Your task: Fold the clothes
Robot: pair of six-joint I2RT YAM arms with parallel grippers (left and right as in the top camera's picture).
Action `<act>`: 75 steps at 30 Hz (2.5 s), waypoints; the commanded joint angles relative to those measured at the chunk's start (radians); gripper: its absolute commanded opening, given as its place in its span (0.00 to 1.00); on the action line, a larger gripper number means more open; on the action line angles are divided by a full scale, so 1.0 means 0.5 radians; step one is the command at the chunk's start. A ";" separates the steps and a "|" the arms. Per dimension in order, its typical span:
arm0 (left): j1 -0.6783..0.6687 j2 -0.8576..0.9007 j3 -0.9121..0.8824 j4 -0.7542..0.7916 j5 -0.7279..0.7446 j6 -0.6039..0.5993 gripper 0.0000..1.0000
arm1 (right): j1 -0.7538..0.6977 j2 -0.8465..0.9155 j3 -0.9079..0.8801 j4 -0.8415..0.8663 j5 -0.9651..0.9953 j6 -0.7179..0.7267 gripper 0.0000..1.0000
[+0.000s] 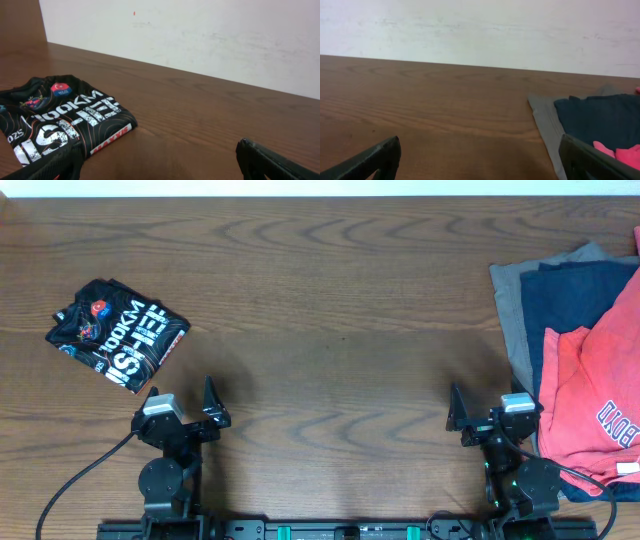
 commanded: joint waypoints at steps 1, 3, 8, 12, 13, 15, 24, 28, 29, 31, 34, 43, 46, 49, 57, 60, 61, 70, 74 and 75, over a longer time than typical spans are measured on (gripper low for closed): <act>0.005 0.016 -0.034 -0.082 -0.034 0.011 0.98 | -0.022 0.004 -0.003 -0.008 -0.014 0.036 0.99; 0.005 0.016 -0.034 -0.082 -0.034 0.011 0.98 | -0.022 0.004 -0.003 -0.008 -0.014 0.036 0.99; 0.005 0.016 -0.034 -0.082 -0.034 0.011 0.98 | -0.022 0.004 -0.003 -0.008 -0.014 0.035 0.99; 0.005 0.016 -0.034 -0.082 -0.034 0.011 0.98 | -0.022 0.004 -0.003 -0.008 -0.014 0.035 0.99; 0.005 0.016 -0.034 -0.082 -0.034 0.011 0.98 | -0.022 0.004 -0.003 -0.008 -0.014 0.036 0.99; 0.005 0.016 -0.034 -0.082 -0.034 0.011 0.98 | -0.022 0.004 -0.003 -0.008 -0.014 0.036 0.99; 0.005 0.016 -0.034 -0.082 -0.034 0.011 0.98 | -0.022 0.004 -0.003 -0.008 -0.014 0.036 0.99; 0.005 0.016 -0.034 -0.082 -0.034 0.011 0.98 | -0.022 0.004 -0.003 -0.008 -0.014 0.035 0.99; 0.005 0.016 -0.034 -0.082 -0.034 0.011 0.98 | -0.022 0.004 -0.003 -0.008 -0.014 0.036 0.99; 0.005 0.016 -0.034 -0.082 -0.034 0.011 0.98 | -0.022 0.004 -0.004 -0.008 -0.014 0.036 0.99; 0.005 0.016 -0.034 -0.082 -0.034 0.011 0.98 | -0.022 0.004 -0.003 -0.008 -0.014 0.035 0.99; 0.005 0.016 -0.034 -0.082 -0.034 0.011 0.98 | -0.022 0.004 -0.004 -0.008 -0.014 0.036 0.99; 0.005 0.016 -0.034 -0.082 -0.034 0.011 0.98 | -0.022 0.004 -0.003 -0.008 -0.014 0.036 0.99; 0.005 0.016 -0.034 -0.082 -0.034 0.011 0.98 | -0.022 0.004 -0.003 -0.008 -0.014 0.036 0.99; 0.005 0.016 -0.034 -0.082 -0.033 -0.018 0.98 | -0.021 0.004 -0.003 -0.008 -0.022 0.037 0.99; 0.005 0.016 -0.034 -0.082 -0.034 -0.018 0.98 | -0.021 0.004 -0.003 -0.008 -0.037 0.049 0.99; 0.005 0.016 -0.034 -0.082 -0.031 -0.019 0.98 | -0.021 0.004 -0.003 -0.005 -0.061 0.096 0.99; 0.005 0.121 0.227 -0.316 0.057 -0.029 0.98 | -0.021 0.095 0.288 -0.313 0.190 0.139 0.99; 0.005 0.373 0.554 -0.530 0.069 -0.196 0.98 | -0.021 0.381 0.594 -0.504 0.320 0.133 0.99; 0.005 0.449 0.639 -0.590 0.082 -0.208 0.98 | -0.021 0.469 0.669 -0.543 0.327 0.133 0.99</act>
